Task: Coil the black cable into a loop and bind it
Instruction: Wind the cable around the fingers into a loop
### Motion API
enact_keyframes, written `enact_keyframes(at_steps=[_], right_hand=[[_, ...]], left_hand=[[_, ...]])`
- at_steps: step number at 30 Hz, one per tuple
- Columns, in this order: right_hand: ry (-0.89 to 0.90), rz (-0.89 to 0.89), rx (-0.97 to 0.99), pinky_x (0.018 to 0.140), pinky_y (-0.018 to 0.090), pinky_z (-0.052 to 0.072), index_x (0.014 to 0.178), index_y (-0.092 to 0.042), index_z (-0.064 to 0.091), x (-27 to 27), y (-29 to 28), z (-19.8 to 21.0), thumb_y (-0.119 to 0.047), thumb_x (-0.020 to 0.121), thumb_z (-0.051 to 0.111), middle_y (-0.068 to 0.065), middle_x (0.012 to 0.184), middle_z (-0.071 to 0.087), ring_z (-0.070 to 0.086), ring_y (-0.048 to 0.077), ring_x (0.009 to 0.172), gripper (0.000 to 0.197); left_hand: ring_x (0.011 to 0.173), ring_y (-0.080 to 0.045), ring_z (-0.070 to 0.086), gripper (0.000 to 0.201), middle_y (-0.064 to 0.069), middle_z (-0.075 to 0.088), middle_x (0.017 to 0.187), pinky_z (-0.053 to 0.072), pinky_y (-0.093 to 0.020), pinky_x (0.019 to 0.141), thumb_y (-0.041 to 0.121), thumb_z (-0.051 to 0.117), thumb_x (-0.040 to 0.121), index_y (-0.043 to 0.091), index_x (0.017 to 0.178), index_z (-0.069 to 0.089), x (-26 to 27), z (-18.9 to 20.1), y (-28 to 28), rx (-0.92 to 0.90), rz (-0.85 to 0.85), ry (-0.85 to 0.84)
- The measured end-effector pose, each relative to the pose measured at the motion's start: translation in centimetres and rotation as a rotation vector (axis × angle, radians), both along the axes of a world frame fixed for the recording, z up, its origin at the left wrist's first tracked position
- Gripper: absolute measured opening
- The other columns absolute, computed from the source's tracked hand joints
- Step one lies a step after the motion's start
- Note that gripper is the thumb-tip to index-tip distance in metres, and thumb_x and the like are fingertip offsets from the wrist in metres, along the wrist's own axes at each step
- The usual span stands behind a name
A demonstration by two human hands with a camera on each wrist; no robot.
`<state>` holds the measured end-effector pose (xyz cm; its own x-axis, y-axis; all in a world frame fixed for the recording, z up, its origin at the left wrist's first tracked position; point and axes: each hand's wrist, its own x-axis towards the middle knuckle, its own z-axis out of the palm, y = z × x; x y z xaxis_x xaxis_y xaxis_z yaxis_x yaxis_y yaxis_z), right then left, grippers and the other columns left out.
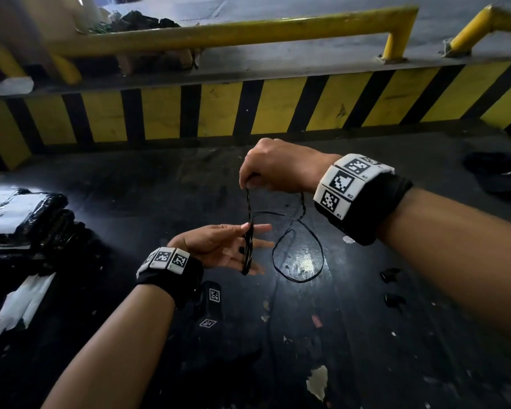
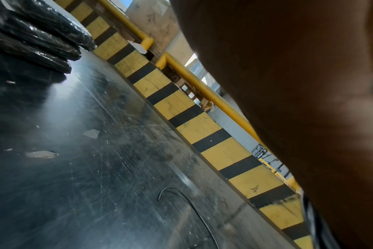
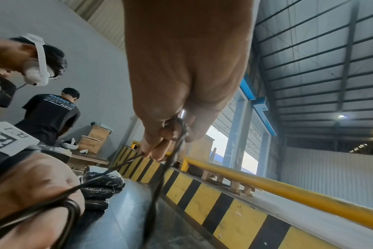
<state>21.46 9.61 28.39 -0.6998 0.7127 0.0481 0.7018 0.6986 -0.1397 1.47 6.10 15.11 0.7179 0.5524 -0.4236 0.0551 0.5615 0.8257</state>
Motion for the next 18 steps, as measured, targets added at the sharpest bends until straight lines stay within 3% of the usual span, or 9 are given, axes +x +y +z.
enact_keyframes(at_steps=[5,8,14,17,18], right_hand=[[0.036,0.062,0.056,0.091,0.032,0.054,0.109,-0.022,0.079,0.4,0.3,-0.1,-0.017,0.098,0.062,-0.002,0.110,0.075,0.070,0.016,0.104,0.020],[0.097,0.070,0.067,0.091,0.033,0.055,0.109,-0.025,0.079,1.0,0.8,-1.4,-0.021,0.096,0.066,-0.005,0.108,0.078,0.071,0.013,0.102,0.018],[0.305,-0.034,-0.095,0.081,0.025,0.058,0.105,-0.022,0.081,2.7,1.1,-6.7,-0.020,0.091,0.074,-0.002,0.098,0.082,0.073,0.004,0.083,0.016],[0.380,-0.092,-0.213,0.070,0.012,0.051,0.108,-0.019,0.081,3.4,-0.3,-10.4,-0.016,0.091,0.072,-0.002,0.098,0.082,0.064,-0.009,0.069,0.019],[0.415,-0.096,-0.246,0.067,0.012,0.048,0.107,-0.021,0.081,3.4,-1.0,-11.7,-0.016,0.092,0.071,-0.007,0.094,0.081,0.062,-0.008,0.064,0.019]], left_hand=[[0.133,-0.065,0.039,0.054,-0.019,0.039,0.160,0.030,-0.065,0.115,0.046,0.064,0.093,0.026,0.142,0.056,0.3,0.2,-1.2,-0.027,-0.069,-0.092],[0.134,-0.067,0.036,0.045,-0.021,0.035,0.161,0.026,-0.066,0.115,0.047,0.061,0.094,0.029,0.136,0.063,0.6,1.2,-1.9,0.013,-0.108,-0.157],[0.135,-0.072,0.025,0.041,-0.027,0.023,0.164,0.037,-0.057,0.111,0.042,0.056,0.099,0.028,0.137,0.061,1.2,3.3,-2.6,0.032,-0.191,-0.373],[0.135,-0.071,0.026,0.041,-0.026,0.023,0.164,0.042,-0.050,0.109,0.045,0.058,0.097,0.031,0.136,0.061,1.6,4.5,-2.7,0.076,-0.196,-0.425],[0.134,-0.070,0.026,0.041,-0.027,0.021,0.164,0.042,-0.050,0.109,0.045,0.058,0.097,0.031,0.135,0.062,1.7,4.8,-2.7,0.093,-0.191,-0.440]])
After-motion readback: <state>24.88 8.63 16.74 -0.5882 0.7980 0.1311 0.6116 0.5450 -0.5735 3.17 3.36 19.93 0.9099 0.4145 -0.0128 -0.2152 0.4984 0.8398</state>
